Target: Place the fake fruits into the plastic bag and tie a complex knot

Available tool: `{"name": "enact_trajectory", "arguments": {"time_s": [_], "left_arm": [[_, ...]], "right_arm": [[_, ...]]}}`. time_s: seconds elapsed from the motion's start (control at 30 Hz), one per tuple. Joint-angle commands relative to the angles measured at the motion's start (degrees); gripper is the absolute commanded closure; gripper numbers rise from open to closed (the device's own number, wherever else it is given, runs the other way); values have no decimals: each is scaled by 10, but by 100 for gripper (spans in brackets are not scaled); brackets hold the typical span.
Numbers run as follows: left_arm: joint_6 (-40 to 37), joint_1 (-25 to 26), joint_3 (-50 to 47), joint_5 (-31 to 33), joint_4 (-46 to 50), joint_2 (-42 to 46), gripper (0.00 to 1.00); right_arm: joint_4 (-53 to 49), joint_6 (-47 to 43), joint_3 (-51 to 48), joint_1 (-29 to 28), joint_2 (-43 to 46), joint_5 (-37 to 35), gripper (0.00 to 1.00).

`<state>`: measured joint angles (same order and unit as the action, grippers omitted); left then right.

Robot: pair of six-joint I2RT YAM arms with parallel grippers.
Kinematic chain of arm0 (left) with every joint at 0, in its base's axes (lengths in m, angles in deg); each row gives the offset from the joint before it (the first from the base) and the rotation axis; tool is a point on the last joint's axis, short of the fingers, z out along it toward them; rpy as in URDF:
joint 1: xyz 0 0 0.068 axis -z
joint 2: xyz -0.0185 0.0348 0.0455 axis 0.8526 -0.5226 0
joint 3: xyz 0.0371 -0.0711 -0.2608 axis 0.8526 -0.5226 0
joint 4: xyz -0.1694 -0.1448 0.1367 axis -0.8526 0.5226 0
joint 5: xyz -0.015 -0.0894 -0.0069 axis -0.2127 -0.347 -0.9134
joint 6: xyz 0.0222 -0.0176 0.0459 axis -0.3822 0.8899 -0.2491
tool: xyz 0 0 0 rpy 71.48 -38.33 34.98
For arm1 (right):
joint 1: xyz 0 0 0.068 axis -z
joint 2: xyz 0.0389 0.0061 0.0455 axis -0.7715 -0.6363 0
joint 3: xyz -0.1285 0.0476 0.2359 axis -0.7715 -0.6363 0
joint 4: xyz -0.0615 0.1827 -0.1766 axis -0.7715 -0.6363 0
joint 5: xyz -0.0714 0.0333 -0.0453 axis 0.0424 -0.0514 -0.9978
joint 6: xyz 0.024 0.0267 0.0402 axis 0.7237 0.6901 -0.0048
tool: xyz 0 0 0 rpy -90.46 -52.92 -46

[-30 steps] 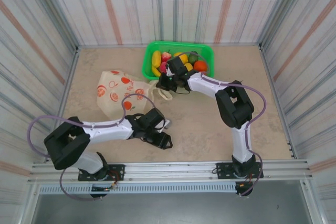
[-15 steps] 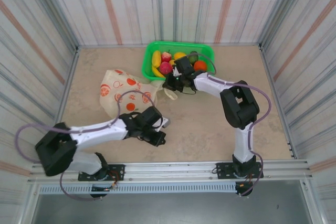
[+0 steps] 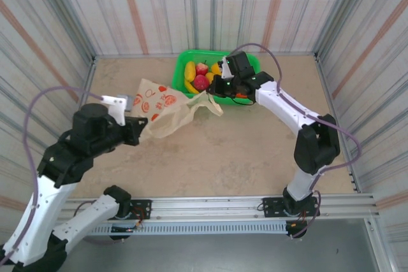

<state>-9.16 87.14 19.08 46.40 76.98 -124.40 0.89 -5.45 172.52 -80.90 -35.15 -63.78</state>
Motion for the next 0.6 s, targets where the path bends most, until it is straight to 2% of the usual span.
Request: {"name": "enact_trajectory", "arguments": {"time_s": [0.0, 0.07, 0.13, 0.2, 0.27, 0.3, 0.33, 0.4, 0.43, 0.47, 0.5, 0.57], "left_arm": [[-28, -29, 79, 3, 83, -22, 100], [-28, -29, 118, 28, 87, -34, 100], [-31, -29, 145, 57, 83, -43, 100], [-39, -29, 163, 70, 69, -54, 100], [-46, -29, 179, 73, 64, -73, 100], [-50, -29, 183, 70, 59, -84, 100], [-54, -29, 187, 67, 57, -95, 100], [-61, -29, 198, 63, 59, -120, 100], [-64, -29, 201, 60, 57, -127, 100], [-65, -30, 206, 58, 54, -133, 100], [-66, -30, 212, 53, 50, -138, 100], [-68, -31, 223, 46, 43, -147, 100]], "right_arm": [[-70, -26, 31, -16, 35, 16, 100], [-97, -35, 45, -32, 41, 21, 99], [-123, -54, 59, -47, 43, 21, 90], [-135, -69, 69, -54, 52, 4, 55], [-123, -72, 69, -45, 72, 0, 27], [-117, -70, 74, -33, 81, 2, 20], [-114, -67, 80, -21, 86, 13, 19], [-117, -64, 96, 12, 83, 31, 19], [-124, -63, 103, 29, 74, 25, 22], [-134, -64, 111, 47, 60, 15, 30], [-156, -71, 127, 61, 38, -11, 41], [-214, -79, 170, 78, -22, -85, 81]]}}
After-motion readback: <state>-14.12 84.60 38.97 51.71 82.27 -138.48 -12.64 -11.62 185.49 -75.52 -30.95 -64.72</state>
